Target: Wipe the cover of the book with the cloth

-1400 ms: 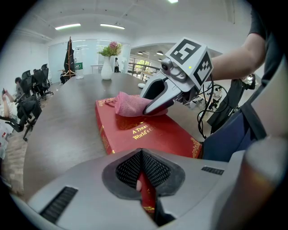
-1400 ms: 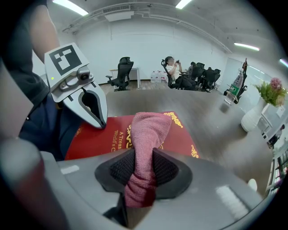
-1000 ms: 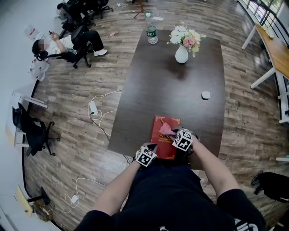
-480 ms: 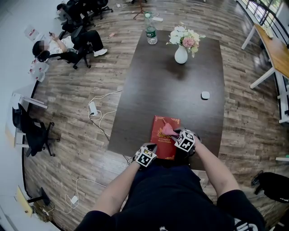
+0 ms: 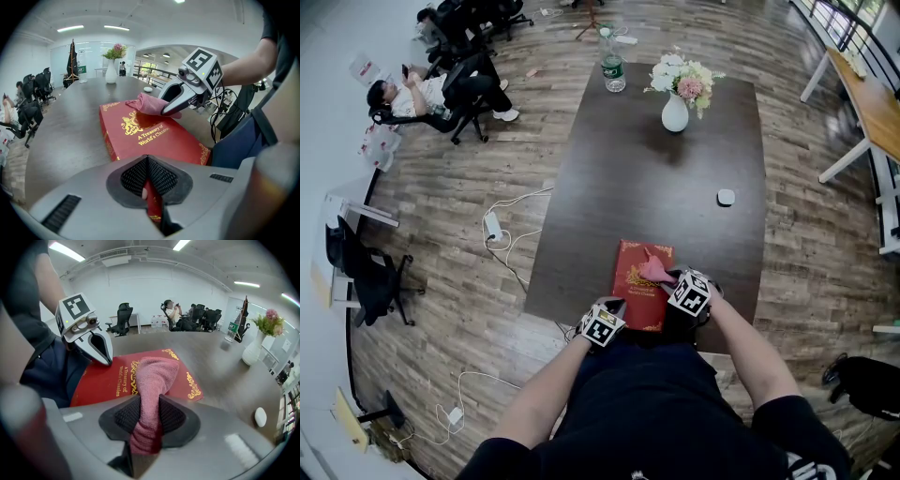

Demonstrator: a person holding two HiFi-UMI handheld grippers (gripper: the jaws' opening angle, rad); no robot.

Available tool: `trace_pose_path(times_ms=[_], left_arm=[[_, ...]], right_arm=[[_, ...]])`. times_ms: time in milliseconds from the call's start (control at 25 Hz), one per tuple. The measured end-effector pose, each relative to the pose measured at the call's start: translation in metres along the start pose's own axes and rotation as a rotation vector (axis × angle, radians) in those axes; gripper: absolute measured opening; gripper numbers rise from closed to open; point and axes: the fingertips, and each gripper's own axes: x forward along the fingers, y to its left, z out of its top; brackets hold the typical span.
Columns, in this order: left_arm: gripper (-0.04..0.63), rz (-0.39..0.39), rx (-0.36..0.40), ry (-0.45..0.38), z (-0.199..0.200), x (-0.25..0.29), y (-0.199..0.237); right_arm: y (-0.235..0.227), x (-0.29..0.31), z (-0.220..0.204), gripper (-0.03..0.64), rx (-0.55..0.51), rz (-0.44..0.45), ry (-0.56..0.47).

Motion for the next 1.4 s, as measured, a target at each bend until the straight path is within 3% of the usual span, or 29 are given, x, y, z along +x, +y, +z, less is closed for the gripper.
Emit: trace_pose_path(times_ms=[600, 960, 1400], left_arm=[[-0.005, 0.003, 0.004, 0.002, 0.002, 0.000, 0.001], [-0.005, 0.010, 0.009, -0.002, 0.000, 0.000, 0.001], [-0.005, 0.008, 0.009, 0.011, 0.002, -0.003, -0.001]], right_arm=[[-0.004, -0.010, -0.017, 0.112, 0.040, -0.022, 0.004], [-0.004, -0.014, -0.042, 0.113, 0.049, -0.032, 0.069], [-0.007, -0.024, -0.034, 0.112, 0.047, -0.045, 0.053]])
